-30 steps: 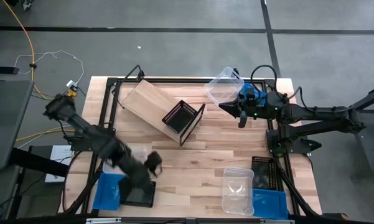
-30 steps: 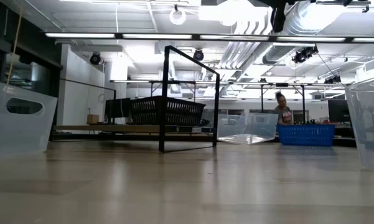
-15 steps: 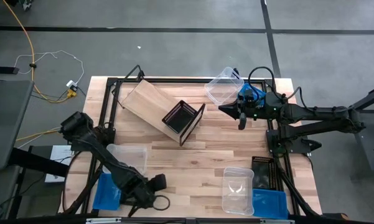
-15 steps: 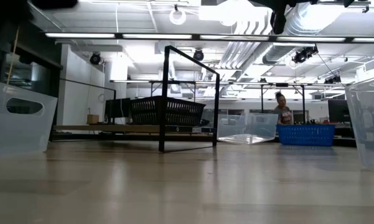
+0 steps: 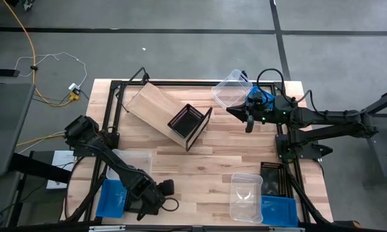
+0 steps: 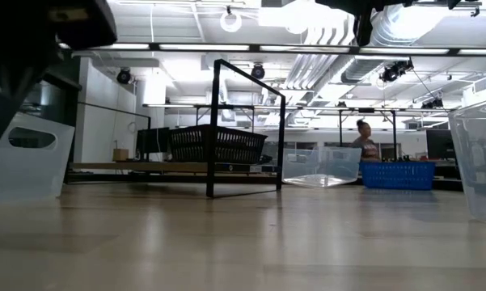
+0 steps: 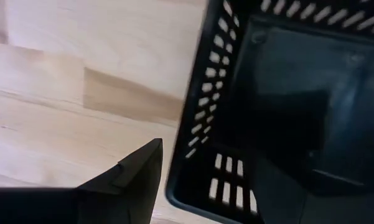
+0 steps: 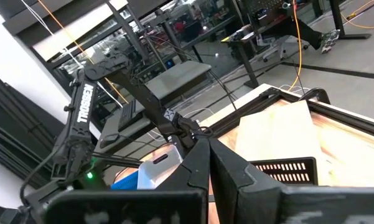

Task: Stack baskets on shelf by color
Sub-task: Stack the left black bin on top of the other black bin on the shelf

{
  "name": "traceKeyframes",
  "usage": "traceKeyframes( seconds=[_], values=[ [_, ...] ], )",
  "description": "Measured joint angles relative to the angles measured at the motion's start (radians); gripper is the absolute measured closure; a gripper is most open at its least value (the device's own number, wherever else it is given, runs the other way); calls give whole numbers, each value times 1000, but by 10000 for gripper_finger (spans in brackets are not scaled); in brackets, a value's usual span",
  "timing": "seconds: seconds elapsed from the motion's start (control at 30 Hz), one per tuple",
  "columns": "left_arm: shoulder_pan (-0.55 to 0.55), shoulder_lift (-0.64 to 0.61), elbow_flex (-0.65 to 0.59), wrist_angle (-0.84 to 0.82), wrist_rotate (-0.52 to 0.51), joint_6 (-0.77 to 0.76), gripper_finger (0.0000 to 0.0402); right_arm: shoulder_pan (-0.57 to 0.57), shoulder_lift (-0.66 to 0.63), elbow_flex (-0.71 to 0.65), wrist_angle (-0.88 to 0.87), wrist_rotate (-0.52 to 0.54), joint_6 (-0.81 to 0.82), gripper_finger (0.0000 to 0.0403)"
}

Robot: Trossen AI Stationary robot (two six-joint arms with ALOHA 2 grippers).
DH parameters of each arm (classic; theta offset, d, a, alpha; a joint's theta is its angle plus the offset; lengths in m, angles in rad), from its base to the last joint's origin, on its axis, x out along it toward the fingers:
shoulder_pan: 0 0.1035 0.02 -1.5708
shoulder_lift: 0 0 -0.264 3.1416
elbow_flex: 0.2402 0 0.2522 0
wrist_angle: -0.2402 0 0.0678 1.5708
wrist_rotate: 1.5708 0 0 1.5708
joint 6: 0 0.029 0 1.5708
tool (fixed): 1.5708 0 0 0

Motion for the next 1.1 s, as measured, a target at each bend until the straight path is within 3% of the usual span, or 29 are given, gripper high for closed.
traceKeyframes(
  seconds=[0.2,0.33,0.73,0.9,1.1],
  values=[
    [0,1,-8,115,-9,-19,191,0,0,0,0,0,0,403],
    [0,1,-9,122,6,-24,213,0,0,0,0,0,0,403],
    [11,-1,-10,115,64,-43,393,0,0,0,-1,0,-4,403],
    [39,-16,-10,110,73,-93,391,0,0,0,-1,0,-4,403],
    [133,-125,-10,97,171,-212,398,0,0,0,-3,0,-4,403]
  ],
)
